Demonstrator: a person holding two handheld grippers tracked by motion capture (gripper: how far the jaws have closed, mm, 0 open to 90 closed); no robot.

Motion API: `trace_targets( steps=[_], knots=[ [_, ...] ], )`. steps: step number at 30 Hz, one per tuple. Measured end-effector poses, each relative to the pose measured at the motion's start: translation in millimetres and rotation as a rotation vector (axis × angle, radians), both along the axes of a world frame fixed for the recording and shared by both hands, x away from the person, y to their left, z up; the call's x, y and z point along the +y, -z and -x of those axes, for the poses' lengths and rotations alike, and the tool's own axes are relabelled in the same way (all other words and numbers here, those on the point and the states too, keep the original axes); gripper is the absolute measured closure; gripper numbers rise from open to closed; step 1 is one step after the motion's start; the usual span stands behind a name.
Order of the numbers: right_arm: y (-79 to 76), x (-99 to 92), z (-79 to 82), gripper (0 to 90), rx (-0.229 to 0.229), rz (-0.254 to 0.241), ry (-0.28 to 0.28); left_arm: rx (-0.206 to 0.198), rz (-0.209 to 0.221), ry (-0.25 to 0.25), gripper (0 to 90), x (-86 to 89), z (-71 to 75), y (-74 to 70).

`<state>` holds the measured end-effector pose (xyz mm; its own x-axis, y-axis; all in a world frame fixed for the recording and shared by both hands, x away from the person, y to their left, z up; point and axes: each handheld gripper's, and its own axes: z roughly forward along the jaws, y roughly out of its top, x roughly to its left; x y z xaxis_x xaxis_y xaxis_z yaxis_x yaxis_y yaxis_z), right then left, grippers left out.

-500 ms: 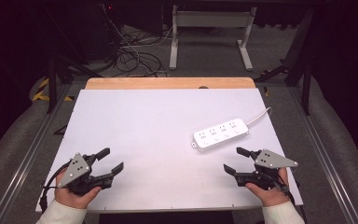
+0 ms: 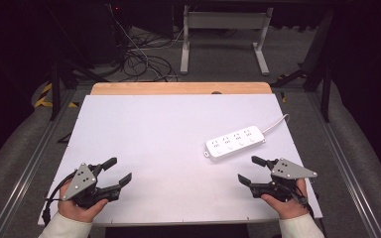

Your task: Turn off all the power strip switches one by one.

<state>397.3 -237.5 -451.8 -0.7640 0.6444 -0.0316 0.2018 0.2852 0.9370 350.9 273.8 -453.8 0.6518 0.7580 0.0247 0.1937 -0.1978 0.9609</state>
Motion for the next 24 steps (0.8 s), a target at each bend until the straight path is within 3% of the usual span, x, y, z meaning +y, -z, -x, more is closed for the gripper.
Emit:
trace_targets(
  steps=[7, 13, 16, 17, 24],
  knots=[
    [-7.6, -0.1, -3.4, 29.1, 0.008, 0.001, -0.005, 0.002, 0.004, -0.002, 29.2, -2.1, -0.2, 1.0],
    [-16.4, -2.1, -13.5, 40.6, 0.038, 0.024, 0.026, -0.003, -0.008, -0.005, 29.3, -2.5, 0.6, 0.4],
    [-19.2, -2.4, -20.5, 59.2, 0.047, 0.043, 0.011, -0.001, -0.007, -0.005, 29.4, -2.3, 0.6, 0.7],
    [-20.8, -2.3, -25.0, 64.0, 0.075, 0.052, 0.003, 0.003, -0.005, -0.007, 29.4, -2.2, 0.7, 0.8],
    [-28.8, -4.0, -38.7, 77.5, 0.088, 0.101, 0.047, 0.003, -0.012, -0.004, 29.7, -1.5, 0.2, 0.9]
  ],
)
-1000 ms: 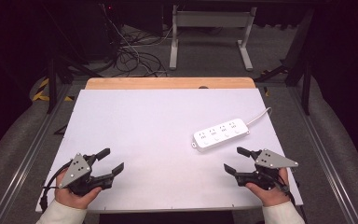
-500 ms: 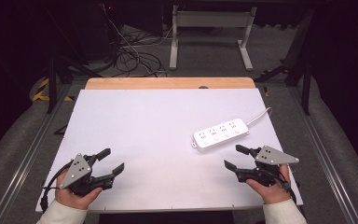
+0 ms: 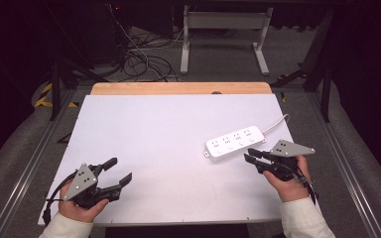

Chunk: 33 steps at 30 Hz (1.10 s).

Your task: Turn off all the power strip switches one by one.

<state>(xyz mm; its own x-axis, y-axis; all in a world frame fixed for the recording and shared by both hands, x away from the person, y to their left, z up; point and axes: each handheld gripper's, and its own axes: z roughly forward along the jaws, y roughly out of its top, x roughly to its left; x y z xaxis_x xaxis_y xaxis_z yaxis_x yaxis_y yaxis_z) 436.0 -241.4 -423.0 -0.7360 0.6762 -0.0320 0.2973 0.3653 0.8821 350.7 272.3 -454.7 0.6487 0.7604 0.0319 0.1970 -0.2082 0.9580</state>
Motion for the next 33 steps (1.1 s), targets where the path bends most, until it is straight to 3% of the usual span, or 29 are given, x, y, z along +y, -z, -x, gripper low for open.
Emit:
trace_targets(
  steps=[5, 11, 23, 29, 33],
  knots=[
    [-6.6, -1.1, -14.0, 90.0, 0.008, 0.012, 0.045, -0.003, -0.004, -0.003, 30.1, 0.0, -0.1, -0.1],
    [-7.8, 0.2, -25.9, 90.0, 0.020, 0.023, 0.056, 0.001, 0.002, -0.002, 30.2, 0.0, 0.1, 0.2],
    [-5.0, -0.1, -56.1, 90.0, 0.086, 0.020, 0.090, -0.004, 0.003, -0.003, 30.3, 0.1, 0.1, 0.2],
    [-0.1, -2.6, -70.5, 90.0, 0.113, 0.057, 0.131, -0.006, -0.002, -0.001, 30.5, 0.3, -0.1, 0.2],
    [8.3, -3.3, -79.8, 90.0, 0.164, 0.103, 0.160, -0.005, -0.004, 0.002, 30.5, 0.5, -0.1, 0.0]
  ],
)
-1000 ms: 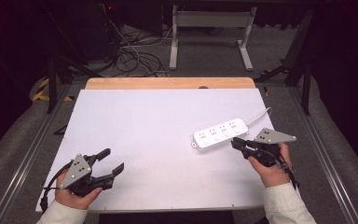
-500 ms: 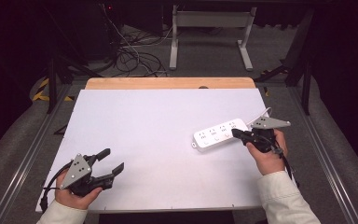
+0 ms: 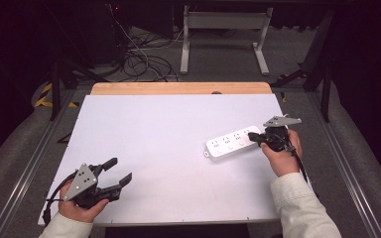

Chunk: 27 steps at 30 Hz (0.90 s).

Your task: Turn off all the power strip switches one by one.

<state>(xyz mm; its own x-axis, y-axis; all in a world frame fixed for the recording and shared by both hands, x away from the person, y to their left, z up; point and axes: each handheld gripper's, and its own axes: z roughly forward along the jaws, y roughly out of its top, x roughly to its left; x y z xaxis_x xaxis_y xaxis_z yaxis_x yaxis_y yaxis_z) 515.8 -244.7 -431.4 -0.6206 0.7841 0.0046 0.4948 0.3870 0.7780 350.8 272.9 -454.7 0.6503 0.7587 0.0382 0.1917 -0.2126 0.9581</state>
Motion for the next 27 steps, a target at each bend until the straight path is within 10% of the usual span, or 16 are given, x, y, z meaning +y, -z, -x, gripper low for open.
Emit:
trace_targets(
  steps=[27],
  knots=[
    [19.8, 1.2, -23.2, 90.0, 0.068, 0.124, 0.088, -0.003, -0.003, -0.001, 30.4, -0.4, -0.1, 0.3]
  ],
)
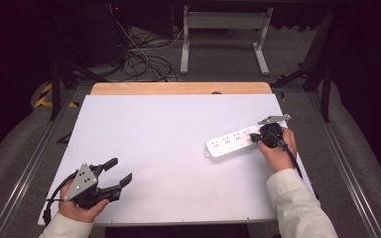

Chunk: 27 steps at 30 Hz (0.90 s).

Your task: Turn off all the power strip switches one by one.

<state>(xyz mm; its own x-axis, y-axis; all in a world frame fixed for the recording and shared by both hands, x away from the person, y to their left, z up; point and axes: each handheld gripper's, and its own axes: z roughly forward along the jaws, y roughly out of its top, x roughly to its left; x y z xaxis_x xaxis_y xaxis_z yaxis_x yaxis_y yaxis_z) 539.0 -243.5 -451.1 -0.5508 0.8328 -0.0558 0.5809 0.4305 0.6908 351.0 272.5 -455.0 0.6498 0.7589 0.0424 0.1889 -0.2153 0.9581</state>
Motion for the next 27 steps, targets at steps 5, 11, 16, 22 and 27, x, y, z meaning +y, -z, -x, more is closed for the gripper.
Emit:
trace_targets(
  steps=[5, 11, 16, 22, 27],
  knots=[
    [0.9, 1.7, -0.5, 90.0, -0.004, 0.009, 0.005, -0.001, 0.001, 0.002, 30.5, -0.2, 0.1, 0.0],
    [0.9, 1.5, -0.7, 90.0, 0.004, 0.002, 0.020, 0.002, 0.001, 0.004, 30.4, -0.2, 0.4, 0.1],
    [-0.6, 4.5, -1.0, 90.0, 0.013, 0.023, 0.027, 0.000, 0.008, 0.006, 30.4, -0.6, 0.8, -0.2],
    [-2.1, 7.3, -2.4, 90.0, 0.031, 0.031, 0.052, -0.005, 0.000, 0.005, 30.4, 0.2, 1.5, -1.0],
    [-2.8, 7.8, -3.5, 90.0, 0.046, 0.027, 0.060, -0.009, 0.001, 0.008, 30.4, 0.6, 1.3, -0.9]
  ],
)
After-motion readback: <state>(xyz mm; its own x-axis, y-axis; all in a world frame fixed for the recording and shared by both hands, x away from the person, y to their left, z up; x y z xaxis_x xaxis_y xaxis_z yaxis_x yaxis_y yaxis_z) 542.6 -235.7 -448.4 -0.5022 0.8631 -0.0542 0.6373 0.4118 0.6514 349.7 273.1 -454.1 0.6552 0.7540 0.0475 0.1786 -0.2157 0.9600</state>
